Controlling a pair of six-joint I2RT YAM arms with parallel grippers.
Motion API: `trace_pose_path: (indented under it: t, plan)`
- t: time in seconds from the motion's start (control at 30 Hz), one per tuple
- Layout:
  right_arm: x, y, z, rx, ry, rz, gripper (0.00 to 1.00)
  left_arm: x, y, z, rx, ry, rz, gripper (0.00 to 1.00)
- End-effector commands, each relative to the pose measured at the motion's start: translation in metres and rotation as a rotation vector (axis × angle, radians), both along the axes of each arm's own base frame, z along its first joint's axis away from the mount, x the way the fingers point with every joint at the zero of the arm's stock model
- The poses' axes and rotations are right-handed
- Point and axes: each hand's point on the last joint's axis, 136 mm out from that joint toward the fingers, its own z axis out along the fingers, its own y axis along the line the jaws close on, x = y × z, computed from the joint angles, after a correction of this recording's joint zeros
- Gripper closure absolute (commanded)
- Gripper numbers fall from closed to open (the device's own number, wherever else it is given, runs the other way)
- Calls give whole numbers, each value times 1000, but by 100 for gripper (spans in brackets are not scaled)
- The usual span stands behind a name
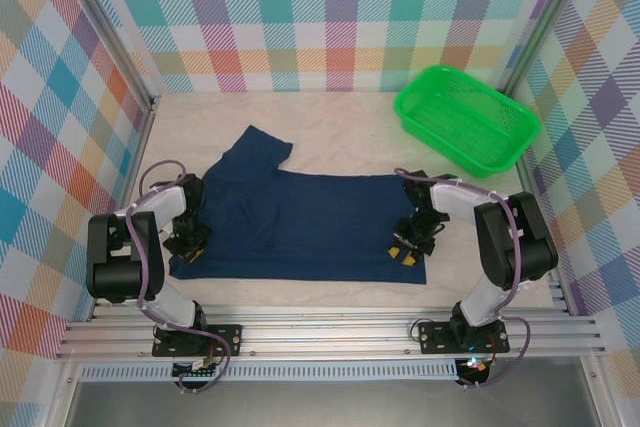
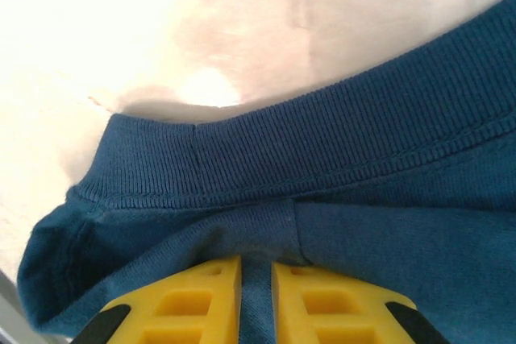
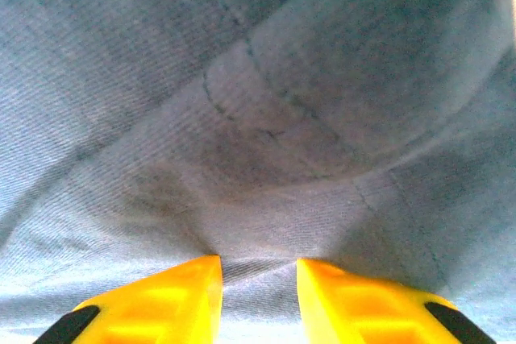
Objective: Fold and stack the t-shirts
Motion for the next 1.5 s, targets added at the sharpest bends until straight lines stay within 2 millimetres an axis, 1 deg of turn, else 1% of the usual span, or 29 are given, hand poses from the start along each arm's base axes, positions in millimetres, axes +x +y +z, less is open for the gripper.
trace_pose_path:
  t: [0.0,0.07,0.13,0.2,0.27,0.3,0.33,0.4,0.47,0.53,0.57,0.6,0.63,0.7,0.77,0.87,1.0,1.13,1.3,1.47]
  plan:
    - [-14,-10,1,-56,73,-2,67,-25,21,5,91,73,41,80]
    - [-10,-6,6,-39,56,-17,66,-23,24,8,97,62,48,75]
    - [3,-7,20,-44,-22,-14,64,-15,27,21,114,28,52,71]
    - [25,-10,39,-69,-137,9,62,0,32,42,139,-46,71,66]
    - [54,-15,60,-105,-285,44,59,26,36,69,160,-152,84,62]
    - [71,-16,69,-119,-354,60,59,39,36,78,160,-195,86,61]
    - [89,-18,77,-144,-422,75,59,57,33,87,142,-245,85,60]
    - [122,-23,86,-201,-529,93,57,104,16,97,53,-371,22,58]
    - [157,-31,91,-285,-622,78,53,164,-16,107,-63,-508,-98,56]
    - [188,-37,92,-328,-701,39,53,213,-49,115,-167,-595,-222,54]
    - [202,-38,91,-346,-729,26,53,232,-58,119,-188,-613,-257,54]
    - [213,-39,86,-361,-736,11,53,249,-66,118,-213,-631,-284,54]
    - [222,-38,82,-364,-736,1,53,262,-72,117,-238,-647,-294,54]
    - [237,-37,69,-375,-736,-3,54,285,-76,115,-261,-665,-286,54]
    - [247,-37,58,-381,-740,-15,55,302,-82,116,-289,-685,-295,54]
    - [254,-36,41,-362,-711,-36,57,317,-89,119,-310,-704,-311,54]
    - [255,-33,23,-355,-666,-54,58,323,-90,121,-310,-706,-326,54]
    - [259,-32,16,-352,-659,-58,61,326,-90,121,-307,-712,-334,54]
    - [265,-33,15,-363,-648,-42,62,326,-90,121,-306,-707,-353,54]
    - [257,-36,3,-375,-581,-26,67,328,-90,120,-302,-701,-366,54]
